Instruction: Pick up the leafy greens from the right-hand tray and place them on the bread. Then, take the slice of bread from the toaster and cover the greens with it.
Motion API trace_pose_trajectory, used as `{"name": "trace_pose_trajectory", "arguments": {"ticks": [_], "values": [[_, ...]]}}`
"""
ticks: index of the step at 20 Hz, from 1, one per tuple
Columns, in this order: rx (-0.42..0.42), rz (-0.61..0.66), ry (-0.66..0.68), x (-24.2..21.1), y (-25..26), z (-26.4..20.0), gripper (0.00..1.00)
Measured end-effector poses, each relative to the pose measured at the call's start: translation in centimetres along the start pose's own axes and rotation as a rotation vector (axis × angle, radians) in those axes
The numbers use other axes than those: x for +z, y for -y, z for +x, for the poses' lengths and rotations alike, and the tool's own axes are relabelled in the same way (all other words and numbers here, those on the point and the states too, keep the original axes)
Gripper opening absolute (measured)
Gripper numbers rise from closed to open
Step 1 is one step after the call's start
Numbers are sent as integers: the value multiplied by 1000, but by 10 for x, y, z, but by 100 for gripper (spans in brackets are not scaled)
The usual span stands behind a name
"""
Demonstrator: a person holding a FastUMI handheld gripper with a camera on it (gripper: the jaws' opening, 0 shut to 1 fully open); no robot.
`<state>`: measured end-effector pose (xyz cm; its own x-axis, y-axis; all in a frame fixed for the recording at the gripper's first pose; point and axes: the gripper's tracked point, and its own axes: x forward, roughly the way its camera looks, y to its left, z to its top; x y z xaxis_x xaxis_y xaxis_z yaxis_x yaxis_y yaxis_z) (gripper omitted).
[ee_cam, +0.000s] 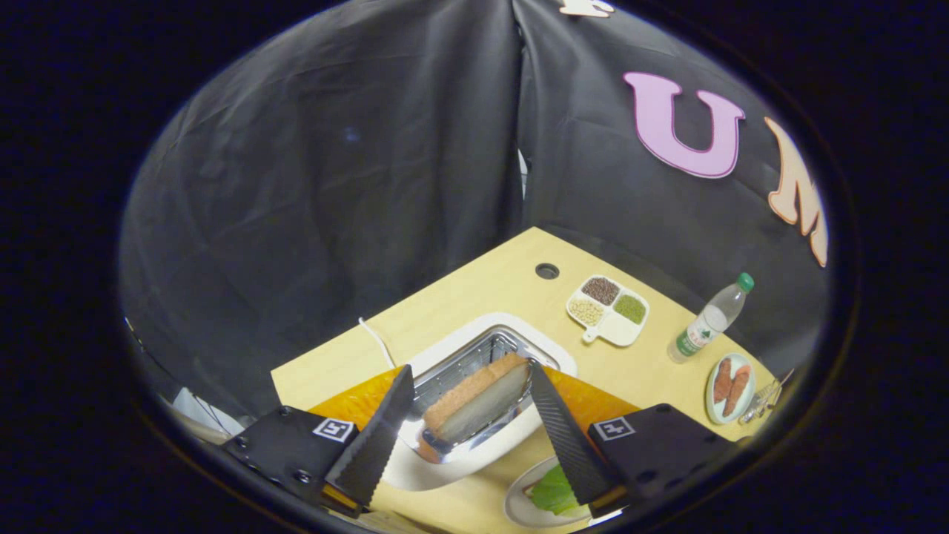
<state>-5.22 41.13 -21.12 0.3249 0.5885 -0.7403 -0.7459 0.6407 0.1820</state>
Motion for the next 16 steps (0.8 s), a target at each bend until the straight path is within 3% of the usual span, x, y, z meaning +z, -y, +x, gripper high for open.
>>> {"name": "trace_pose_trajectory", "arguments": {"ticks": [5,14,15,16], "values": [[-5,34,-68,-14,-2,9,100],[-5,55,-94,-25,0,4,25],[3,66,-98,-26,0,2,18],[-5,84,-81,-24,3,-2,18]]}}
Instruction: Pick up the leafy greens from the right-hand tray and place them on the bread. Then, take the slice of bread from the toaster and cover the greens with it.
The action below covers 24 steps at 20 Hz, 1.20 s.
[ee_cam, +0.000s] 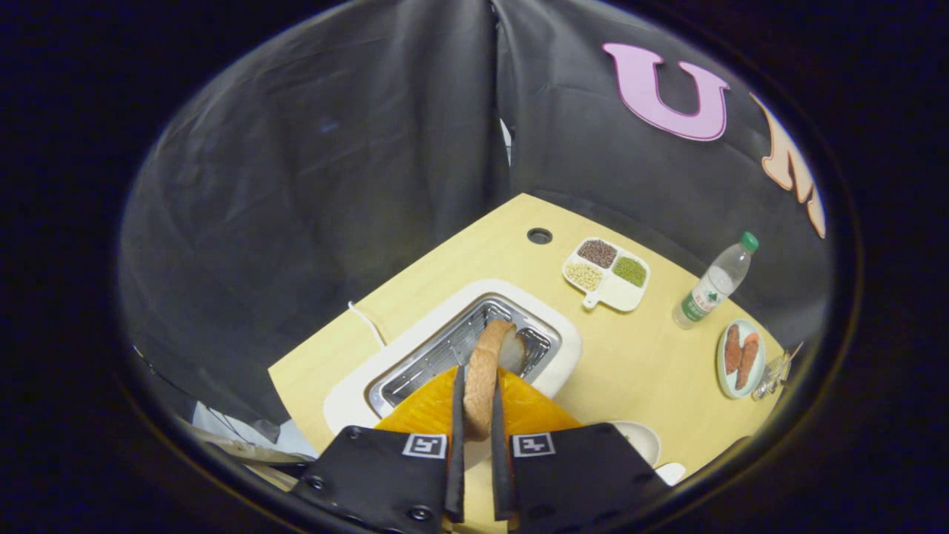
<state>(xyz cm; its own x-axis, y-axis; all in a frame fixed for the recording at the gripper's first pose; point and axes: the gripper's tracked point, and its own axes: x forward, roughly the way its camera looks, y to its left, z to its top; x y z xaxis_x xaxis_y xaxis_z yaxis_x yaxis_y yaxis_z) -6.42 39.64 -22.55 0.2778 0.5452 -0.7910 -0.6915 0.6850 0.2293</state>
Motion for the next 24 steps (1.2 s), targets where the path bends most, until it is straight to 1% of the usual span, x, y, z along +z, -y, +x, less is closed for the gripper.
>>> {"name": "trace_pose_trajectory", "arguments": {"ticks": [1,6,14,19,24], "values": [[10,30,25,3,-1,2,6],[41,96,87,13,9,-28,5],[97,260,220,21,41,-68,5],[106,327,264,7,66,-87,5],[70,360,260,-19,92,-92,5]]}}
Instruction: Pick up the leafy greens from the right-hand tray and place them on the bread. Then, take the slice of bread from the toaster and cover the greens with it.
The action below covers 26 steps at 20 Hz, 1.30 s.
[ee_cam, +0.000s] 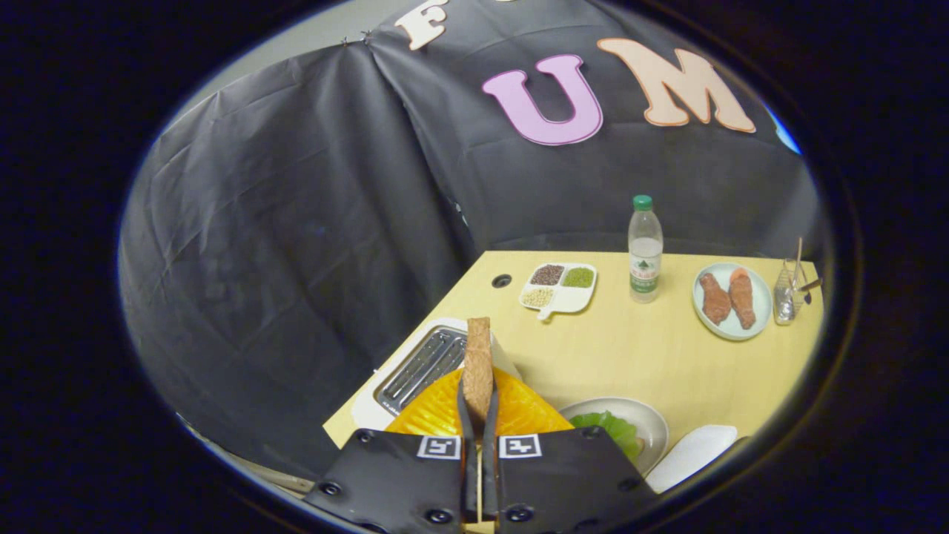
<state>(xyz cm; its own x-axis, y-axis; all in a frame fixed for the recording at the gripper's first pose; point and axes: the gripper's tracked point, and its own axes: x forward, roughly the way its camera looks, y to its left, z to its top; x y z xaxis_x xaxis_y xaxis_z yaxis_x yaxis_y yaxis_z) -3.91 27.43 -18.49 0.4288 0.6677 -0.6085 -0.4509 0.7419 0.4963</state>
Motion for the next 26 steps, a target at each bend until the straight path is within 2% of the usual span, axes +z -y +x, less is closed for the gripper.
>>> {"name": "trace_pose_trajectory", "arguments": {"ticks": [7,23,26], "values": [[-68,55,-60,-40,50,3,5],[-116,226,-119,-105,100,1,5],[-148,225,-119,-107,120,2,8]]}}
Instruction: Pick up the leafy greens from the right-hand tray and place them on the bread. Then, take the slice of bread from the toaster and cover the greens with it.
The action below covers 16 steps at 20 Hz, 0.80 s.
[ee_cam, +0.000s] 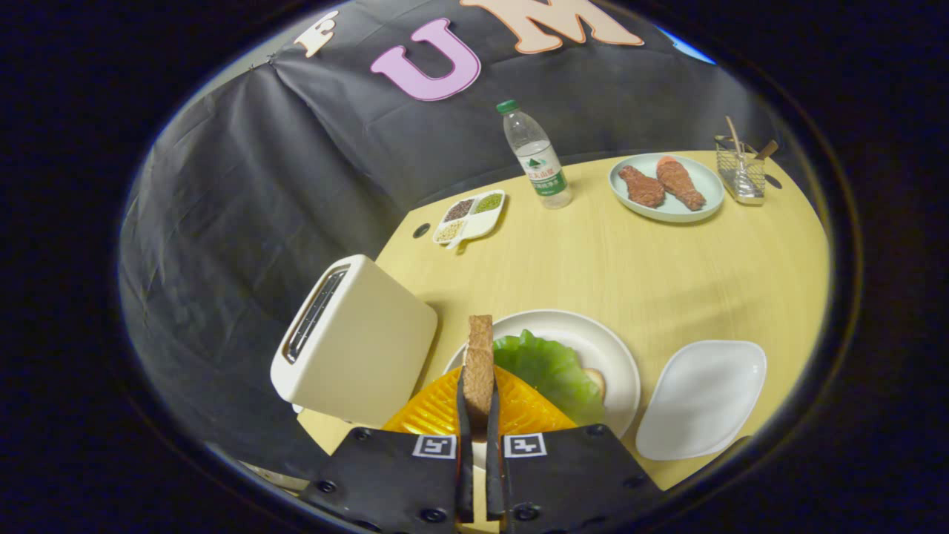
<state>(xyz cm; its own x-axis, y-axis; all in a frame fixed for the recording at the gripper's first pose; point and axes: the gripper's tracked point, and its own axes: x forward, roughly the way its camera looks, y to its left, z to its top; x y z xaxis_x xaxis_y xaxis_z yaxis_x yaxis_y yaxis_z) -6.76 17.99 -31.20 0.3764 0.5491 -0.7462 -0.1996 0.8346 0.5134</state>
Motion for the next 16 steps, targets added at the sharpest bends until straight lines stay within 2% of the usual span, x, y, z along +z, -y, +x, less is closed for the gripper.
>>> {"name": "trace_pose_trajectory", "arguments": {"ticks": [3,6,8,11,12,16], "values": [[-10,29,-13,-4,10,0,10],[-40,26,-32,-12,23,0,17],[-48,29,-44,-15,27,-5,18],[-84,9,-60,-22,41,0,49],[-80,10,-64,-24,41,-1,49],[-97,-2,-60,-23,48,-4,66]]}}
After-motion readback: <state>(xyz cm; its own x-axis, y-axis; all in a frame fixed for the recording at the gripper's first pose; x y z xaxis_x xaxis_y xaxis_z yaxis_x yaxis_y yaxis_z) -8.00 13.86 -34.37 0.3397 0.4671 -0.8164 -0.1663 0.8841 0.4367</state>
